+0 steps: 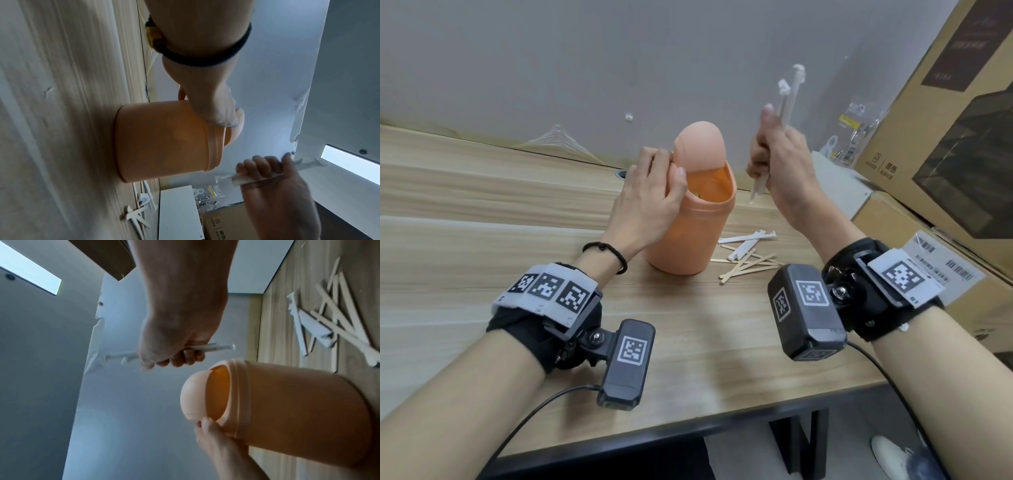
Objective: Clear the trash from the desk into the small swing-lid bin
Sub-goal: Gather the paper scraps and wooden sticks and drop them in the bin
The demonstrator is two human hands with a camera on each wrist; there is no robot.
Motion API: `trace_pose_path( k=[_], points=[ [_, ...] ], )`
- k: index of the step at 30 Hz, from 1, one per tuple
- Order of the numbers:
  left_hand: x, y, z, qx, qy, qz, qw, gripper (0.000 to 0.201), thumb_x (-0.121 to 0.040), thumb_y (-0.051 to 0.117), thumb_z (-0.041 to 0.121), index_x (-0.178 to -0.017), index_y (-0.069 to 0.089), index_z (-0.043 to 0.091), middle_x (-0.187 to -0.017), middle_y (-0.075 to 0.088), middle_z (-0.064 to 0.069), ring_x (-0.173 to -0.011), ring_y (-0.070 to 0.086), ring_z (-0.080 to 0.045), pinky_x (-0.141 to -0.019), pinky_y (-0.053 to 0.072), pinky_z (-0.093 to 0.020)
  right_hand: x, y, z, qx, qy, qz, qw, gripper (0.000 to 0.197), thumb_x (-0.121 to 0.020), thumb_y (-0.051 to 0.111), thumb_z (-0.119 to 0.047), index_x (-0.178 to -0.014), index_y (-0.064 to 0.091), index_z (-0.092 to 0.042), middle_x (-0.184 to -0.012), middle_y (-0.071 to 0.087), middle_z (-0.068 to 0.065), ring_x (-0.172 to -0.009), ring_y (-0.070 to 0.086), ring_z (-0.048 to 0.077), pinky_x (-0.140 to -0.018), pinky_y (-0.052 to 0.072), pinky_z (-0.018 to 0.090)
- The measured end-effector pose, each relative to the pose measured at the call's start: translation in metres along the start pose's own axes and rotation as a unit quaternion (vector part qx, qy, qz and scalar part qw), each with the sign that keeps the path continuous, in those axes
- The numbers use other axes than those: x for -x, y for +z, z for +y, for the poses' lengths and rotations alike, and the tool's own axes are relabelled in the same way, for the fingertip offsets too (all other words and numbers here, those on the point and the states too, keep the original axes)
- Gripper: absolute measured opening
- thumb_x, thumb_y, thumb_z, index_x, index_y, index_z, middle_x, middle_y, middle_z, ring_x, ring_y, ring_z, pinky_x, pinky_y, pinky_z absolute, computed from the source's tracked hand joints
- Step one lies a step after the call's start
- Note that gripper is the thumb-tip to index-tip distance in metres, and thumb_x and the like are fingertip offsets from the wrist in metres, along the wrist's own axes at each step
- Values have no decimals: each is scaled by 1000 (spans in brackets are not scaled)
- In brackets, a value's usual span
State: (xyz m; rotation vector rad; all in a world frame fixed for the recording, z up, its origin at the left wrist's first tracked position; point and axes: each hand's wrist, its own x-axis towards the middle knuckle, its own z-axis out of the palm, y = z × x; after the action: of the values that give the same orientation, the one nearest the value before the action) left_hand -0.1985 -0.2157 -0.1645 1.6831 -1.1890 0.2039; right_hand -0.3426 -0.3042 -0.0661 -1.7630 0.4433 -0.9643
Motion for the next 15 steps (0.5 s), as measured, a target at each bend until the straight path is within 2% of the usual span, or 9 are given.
trace_pose_path(
  k=[4,6,8,9,10,11,12,13,15],
  points=[
    [-1,-2,0,1,-3,-9,1000,46,-90,23,51,-103,45,13,-113,42,-8,-101,48,-32,-89,41,-46,-7,15,-6,-121,-35,47,991,38,-105,36,-31,-69,35,-18,-55,36,-5,-54,34,14,-57,35,28],
    [-1,-2,0,2,-2,-10,1000,45,-90,23,51,-102,45,13,-112,42,-7,-101,48,-31,-89,41,-45,-9,19,-2,-122,-45,60,990,37,-105,35,-32,-71,40,-17,-59,46,-1,-59,44,16,-64,42,29],
    [-1,-3,-1,3,2,-13,1000,46,-90,23,51,-101,45,13,-111,42,-6,-100,48,-30,-91,40,-45,-7,22,7,-56,-34,81,995,35,-105,34,-36,-82,49,-15,-76,55,-1,-72,51,12,-73,43,22],
    [-1,-3,-2,4,3,-17,1000,46,-90,22,52,-101,45,13,-110,41,-5,-101,48,-30,-92,40,-45,-7,22,14,-10,-15,87,996,34,-105,32,-40,-93,52,-15,-90,57,-2,-82,53,7,-77,41,17],
    [-2,-4,-2,7,4,-23,1000,46,-90,22,52,-101,45,13,-110,41,-4,-101,48,-30,-92,40,-45,-7,22,24,26,5,85,996,32,-104,31,-44,-103,51,-19,-105,56,-2,-93,52,4,-80,39,15],
    [-3,-5,-3,11,4,-28,1000,44,-90,23,52,-100,44,14,-109,40,-2,-100,48,-30,-92,40,-46,-8,21,34,63,16,76,995,27,-102,30,-49,-104,49,-29,-115,53,0,-99,50,4,-83,38,17],
    [-3,-6,-4,14,4,-31,999,42,-90,23,51,-98,43,16,-107,38,1,-100,47,-29,-93,40,-46,-9,21,44,99,15,63,993,24,-101,30,-52,-96,48,-37,-116,50,4,-99,49,6,-83,38,21],
    [-3,-6,-5,17,4,-33,999,39,-91,23,51,-97,42,17,-106,37,3,-99,47,-29,-93,39,-46,-8,21,53,126,10,52,991,26,-100,32,-52,-87,49,-37,-110,49,5,-93,50,8,-80,39,22],
    [-5,-6,-7,15,11,-37,999,39,-91,24,50,-97,43,17,-105,35,4,-98,47,-30,-93,39,-47,-7,18,66,127,3,51,991,30,-103,36,-41,-83,48,-21,-91,48,6,-78,49,6,-72,42,17]
  ],
)
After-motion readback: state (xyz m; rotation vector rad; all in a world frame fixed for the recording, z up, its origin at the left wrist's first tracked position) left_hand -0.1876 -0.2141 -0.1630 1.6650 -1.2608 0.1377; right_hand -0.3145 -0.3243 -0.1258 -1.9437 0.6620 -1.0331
